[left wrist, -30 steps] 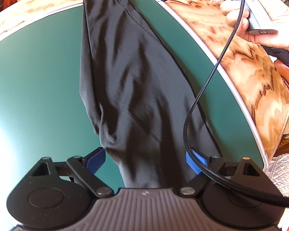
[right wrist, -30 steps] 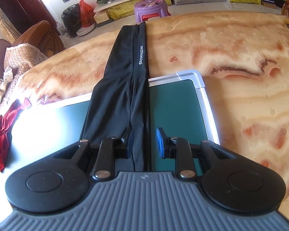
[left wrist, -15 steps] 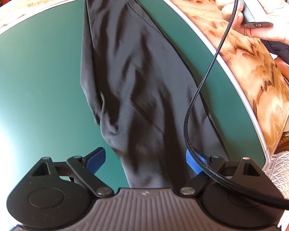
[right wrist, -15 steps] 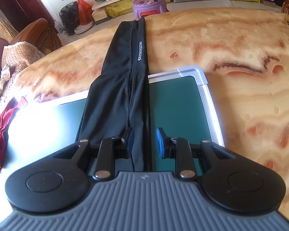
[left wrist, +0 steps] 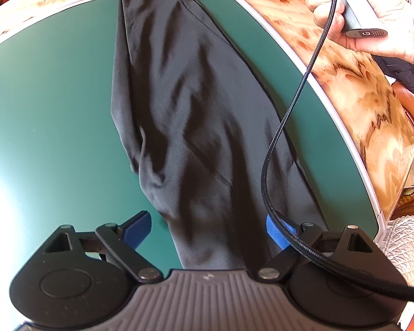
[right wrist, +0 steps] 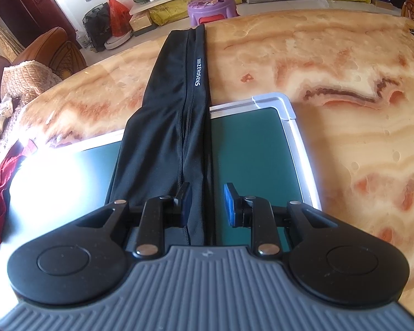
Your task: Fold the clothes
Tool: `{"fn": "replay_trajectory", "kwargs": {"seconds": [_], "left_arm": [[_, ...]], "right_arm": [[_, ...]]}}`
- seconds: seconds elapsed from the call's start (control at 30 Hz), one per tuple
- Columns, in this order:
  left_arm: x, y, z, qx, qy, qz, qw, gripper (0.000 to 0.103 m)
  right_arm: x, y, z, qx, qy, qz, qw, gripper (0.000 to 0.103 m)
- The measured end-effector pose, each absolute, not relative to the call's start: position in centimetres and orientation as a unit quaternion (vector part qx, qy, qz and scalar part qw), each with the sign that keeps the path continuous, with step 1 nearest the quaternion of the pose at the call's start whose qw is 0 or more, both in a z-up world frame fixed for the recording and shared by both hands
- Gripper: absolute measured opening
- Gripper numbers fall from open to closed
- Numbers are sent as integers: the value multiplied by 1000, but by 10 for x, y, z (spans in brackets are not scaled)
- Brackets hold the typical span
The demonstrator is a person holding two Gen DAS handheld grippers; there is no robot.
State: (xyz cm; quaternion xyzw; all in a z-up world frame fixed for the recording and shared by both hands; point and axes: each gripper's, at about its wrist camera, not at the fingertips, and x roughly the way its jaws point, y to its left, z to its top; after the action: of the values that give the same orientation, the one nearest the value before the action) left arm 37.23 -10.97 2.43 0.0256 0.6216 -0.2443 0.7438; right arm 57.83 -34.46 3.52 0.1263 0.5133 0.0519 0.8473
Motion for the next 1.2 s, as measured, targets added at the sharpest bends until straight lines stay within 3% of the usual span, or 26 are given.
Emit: {"fn": "replay_trajectory", "kwargs": {"seconds": [1.2], "left_arm": [[362, -129, 13, 26, 629, -242, 738, 94]], "right_arm": [[589, -344, 14, 99, 510, 81, 851, 30]]}}
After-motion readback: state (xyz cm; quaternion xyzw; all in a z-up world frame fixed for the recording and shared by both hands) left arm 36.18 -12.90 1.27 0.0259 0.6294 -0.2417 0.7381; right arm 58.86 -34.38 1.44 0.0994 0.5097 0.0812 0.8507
